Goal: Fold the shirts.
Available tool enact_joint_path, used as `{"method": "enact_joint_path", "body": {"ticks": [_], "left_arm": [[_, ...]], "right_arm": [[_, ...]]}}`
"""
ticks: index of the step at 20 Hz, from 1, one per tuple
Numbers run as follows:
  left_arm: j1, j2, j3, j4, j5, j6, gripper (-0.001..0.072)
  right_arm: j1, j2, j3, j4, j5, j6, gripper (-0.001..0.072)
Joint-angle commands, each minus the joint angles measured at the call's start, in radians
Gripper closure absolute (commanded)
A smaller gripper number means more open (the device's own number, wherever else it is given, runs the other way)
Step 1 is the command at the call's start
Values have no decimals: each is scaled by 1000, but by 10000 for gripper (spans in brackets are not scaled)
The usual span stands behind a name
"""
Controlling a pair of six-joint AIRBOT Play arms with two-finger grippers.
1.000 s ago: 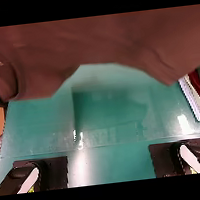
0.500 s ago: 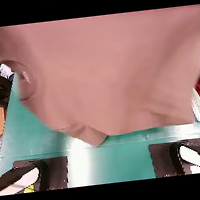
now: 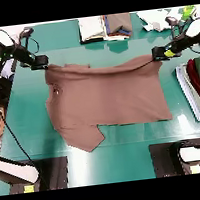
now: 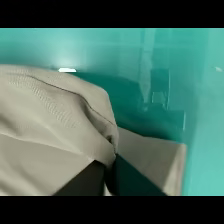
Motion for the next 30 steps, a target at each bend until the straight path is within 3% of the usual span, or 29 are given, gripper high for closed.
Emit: {"method": "enact_joint_path", "body": {"ticks": [1, 2, 5, 11, 12, 13, 14, 19, 27, 29, 30], "left_arm": [[4, 0, -14, 65, -36, -43, 212], [10, 28, -15, 84, -57, -59, 209], [13, 174, -106, 115, -61, -78, 209], [12, 567, -729, 111, 16, -142, 210], [12, 621, -835, 108, 34, -158, 210], [12, 665, -925, 100, 50, -166, 209], [12, 697, -993, 85, 60, -166, 210], [12, 740, -1112, 56, 88, -165, 209], [12, 740, -1112, 55, 107, -163, 209], [12, 740, -1112, 55, 108, -163, 209], [13, 739, -1112, 52, 102, -163, 209]], "right_arm": [[9, -35, 31, 3, -43, 2, 335], [-5, -34, 76, 6, -2, 2, 295], [-42, 36, 112, -5, 119, -24, 295], [-200, 334, -319, -6, 238, -37, 295], [-228, 375, -402, -5, 250, -38, 239], [-255, 415, -490, -5, 260, -44, 112], [-278, 448, -569, -5, 264, -47, 111], [-312, 525, -856, -3, 206, -46, 117], [-308, 477, -932, 21, 118, -42, 144], [-272, 434, -931, 33, 110, -43, 243], [-244, 419, -931, 23, 106, -43, 328]]}}
